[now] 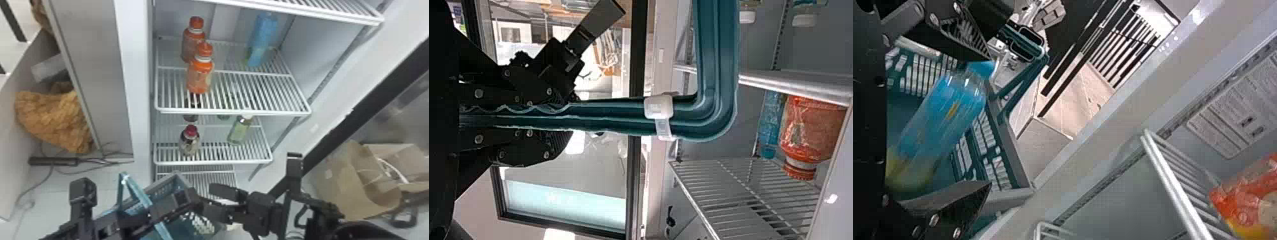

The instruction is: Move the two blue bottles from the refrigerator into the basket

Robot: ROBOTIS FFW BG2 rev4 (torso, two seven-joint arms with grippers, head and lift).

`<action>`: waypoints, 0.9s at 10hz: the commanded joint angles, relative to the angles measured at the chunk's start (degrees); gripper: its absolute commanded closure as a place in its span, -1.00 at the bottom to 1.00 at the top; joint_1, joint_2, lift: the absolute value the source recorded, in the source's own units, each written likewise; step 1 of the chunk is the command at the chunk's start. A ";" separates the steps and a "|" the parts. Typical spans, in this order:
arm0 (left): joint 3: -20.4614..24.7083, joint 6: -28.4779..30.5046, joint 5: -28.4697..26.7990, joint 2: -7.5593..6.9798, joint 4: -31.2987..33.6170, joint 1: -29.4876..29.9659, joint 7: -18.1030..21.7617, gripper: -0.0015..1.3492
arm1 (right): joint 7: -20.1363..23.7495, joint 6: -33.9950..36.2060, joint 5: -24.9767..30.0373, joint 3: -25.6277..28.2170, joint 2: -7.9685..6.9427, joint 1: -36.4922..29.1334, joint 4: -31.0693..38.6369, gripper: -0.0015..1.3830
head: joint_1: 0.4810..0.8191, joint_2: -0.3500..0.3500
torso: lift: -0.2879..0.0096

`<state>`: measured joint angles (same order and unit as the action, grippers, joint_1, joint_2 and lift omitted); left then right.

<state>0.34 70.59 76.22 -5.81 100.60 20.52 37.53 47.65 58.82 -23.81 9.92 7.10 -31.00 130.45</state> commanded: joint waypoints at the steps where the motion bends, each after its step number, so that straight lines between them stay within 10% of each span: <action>1: 0.00 0.01 -0.01 0.00 0.02 0.00 0.00 0.78 | -0.27 -4.54 0.38 0.82 -0.07 0.06 0.40 -0.81 | 0.27 -0.72 | 0.97; 9: 0.11 -0.14 0.56 -0.08 0.02 0.71 0.18 0.78 | -10.56 -34.35 0.38 6.88 -2.97 -2.75 3.50 -0.81 | 0.27 -0.96 | 0.94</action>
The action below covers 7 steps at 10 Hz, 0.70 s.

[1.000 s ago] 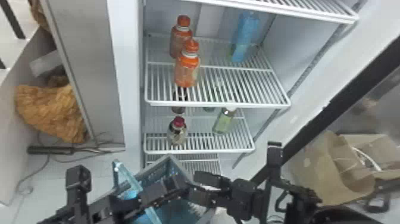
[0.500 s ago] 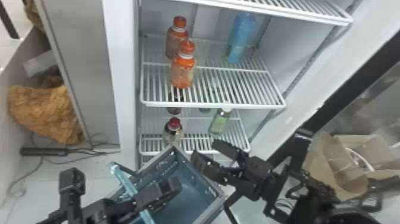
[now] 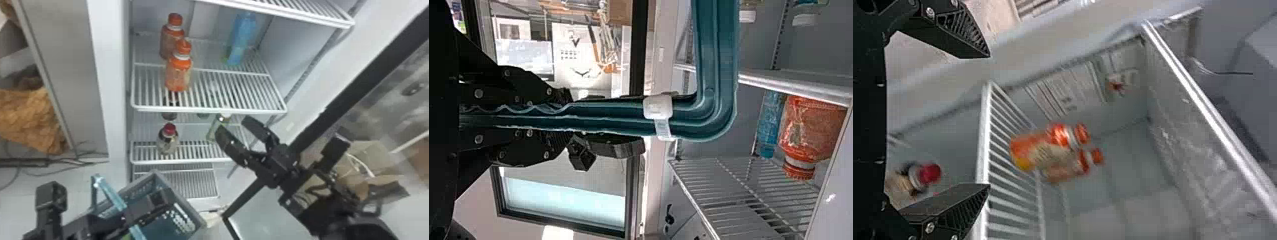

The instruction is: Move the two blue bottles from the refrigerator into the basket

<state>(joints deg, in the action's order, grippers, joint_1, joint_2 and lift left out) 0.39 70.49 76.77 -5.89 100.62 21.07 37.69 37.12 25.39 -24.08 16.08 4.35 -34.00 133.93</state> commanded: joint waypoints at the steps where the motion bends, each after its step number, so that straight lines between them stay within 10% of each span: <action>1: 0.07 -0.04 0.13 0.00 0.00 0.16 0.01 0.78 | -0.73 -2.62 0.89 1.63 -0.57 1.52 -1.11 -0.80 | 0.27 -1.00 | 0.94; 7: 0.07 -0.18 0.24 0.00 0.00 0.16 0.10 0.78 | -4.95 -8.52 3.06 4.03 -1.01 10.66 -7.58 -0.80 | 0.27 -1.00 | 0.94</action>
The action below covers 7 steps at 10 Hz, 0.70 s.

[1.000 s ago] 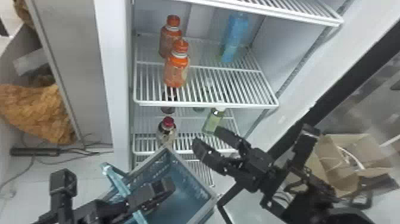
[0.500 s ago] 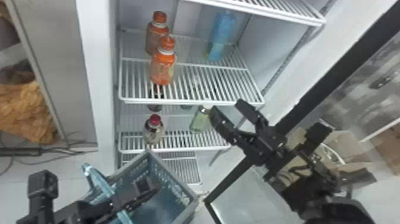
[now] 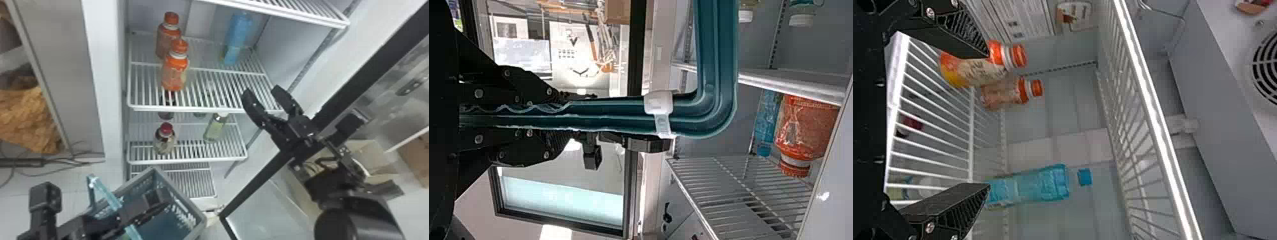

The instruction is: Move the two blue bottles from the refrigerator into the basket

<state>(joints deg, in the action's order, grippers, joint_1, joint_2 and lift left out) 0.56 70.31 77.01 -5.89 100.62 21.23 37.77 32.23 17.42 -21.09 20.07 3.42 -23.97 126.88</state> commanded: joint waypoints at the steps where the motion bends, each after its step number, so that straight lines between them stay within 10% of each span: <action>1: -0.10 0.00 0.00 0.00 0.00 0.00 0.03 0.78 | -0.68 -1.39 0.75 0.26 -0.08 1.90 -2.08 -0.80 | 0.27 -1.00 | 0.94; 7: -0.10 0.00 -0.11 0.00 0.00 0.00 -0.06 0.78 | -3.67 -5.33 4.29 0.04 0.36 12.30 -13.75 -0.80 | 0.27 -1.00 | 0.94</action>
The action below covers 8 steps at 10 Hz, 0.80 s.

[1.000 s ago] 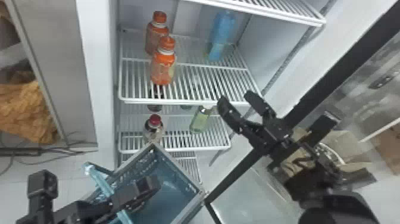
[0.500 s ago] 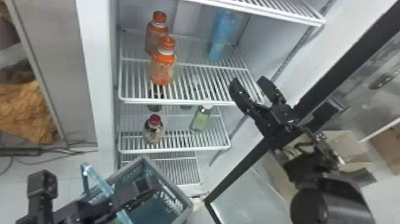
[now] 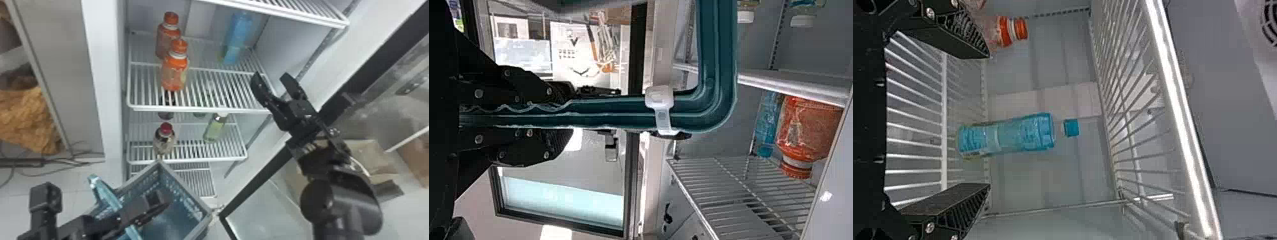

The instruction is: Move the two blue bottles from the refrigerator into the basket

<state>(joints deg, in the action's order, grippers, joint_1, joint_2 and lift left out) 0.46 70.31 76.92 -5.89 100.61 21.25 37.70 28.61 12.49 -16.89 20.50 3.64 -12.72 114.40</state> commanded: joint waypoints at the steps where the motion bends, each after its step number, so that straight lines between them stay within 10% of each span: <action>1: -0.11 0.00 -0.02 0.00 0.00 -0.02 -0.09 0.78 | -0.31 -1.10 0.32 -1.53 0.58 3.59 -4.22 -0.80 | 0.27 -1.00 | 0.94; 8: -0.34 0.14 -0.14 0.00 -0.14 -0.58 -0.17 0.78 | -3.65 -3.63 3.30 -6.21 1.90 14.70 -16.59 -0.80 | 0.27 -1.00 | 0.94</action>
<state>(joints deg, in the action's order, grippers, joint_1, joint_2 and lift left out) 0.18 70.45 76.78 -5.89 100.60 20.76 37.53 24.96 9.04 -13.72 14.62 5.39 1.09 98.80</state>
